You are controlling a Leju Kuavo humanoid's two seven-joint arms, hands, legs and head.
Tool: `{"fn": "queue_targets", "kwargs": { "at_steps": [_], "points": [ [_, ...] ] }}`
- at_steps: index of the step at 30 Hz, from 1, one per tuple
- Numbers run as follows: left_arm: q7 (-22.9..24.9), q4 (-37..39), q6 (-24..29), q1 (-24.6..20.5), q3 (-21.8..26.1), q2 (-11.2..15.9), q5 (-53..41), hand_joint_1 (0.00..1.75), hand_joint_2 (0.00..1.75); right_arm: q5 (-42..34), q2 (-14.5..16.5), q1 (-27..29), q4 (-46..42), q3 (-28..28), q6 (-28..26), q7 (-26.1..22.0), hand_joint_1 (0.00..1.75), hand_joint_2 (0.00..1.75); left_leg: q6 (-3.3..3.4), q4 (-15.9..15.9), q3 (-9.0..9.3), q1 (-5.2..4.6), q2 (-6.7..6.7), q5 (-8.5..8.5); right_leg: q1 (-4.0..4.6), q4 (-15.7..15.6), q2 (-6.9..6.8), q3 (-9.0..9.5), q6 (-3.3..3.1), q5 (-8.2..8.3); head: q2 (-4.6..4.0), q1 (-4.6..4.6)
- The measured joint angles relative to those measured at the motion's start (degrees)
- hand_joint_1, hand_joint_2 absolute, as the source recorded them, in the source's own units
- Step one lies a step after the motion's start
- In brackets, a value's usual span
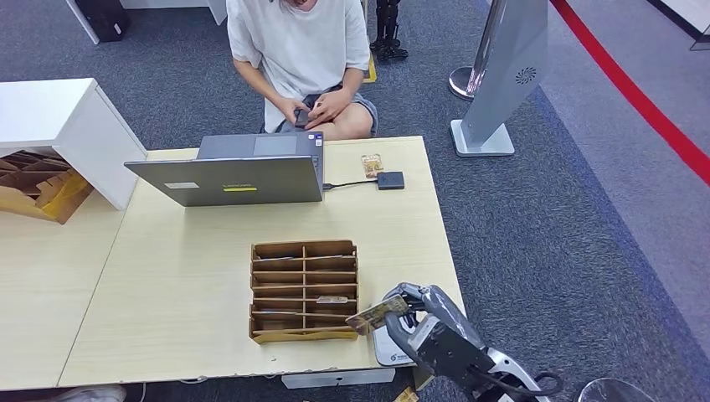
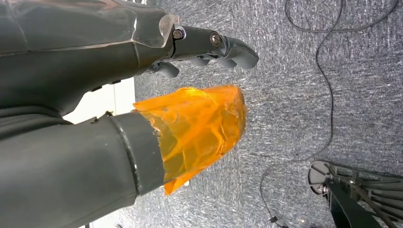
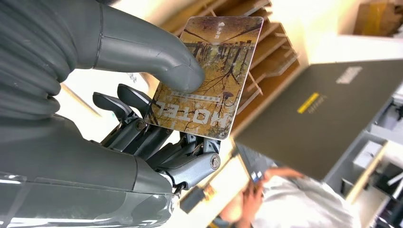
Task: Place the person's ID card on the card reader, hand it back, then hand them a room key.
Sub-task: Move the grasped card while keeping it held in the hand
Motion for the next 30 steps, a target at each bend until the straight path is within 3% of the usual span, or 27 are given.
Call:
{"fn": "queue_targets", "kwargs": {
  "at_steps": [30],
  "points": [
    [-0.50, 5.78, 2.56, 0.01, 0.32, 3.13, -0.41, 0.00, 0.00, -5.96, 1.09, -1.12, 12.21, 3.31, -0.52, 3.01, 1.75, 1.75, 0.00, 0.00, 0.00, 0.00, 0.00, 0.00, 0.00, 0.00, 0.00, 0.01, 0.00, 0.00, 0.00, 0.00]
  ]
}}
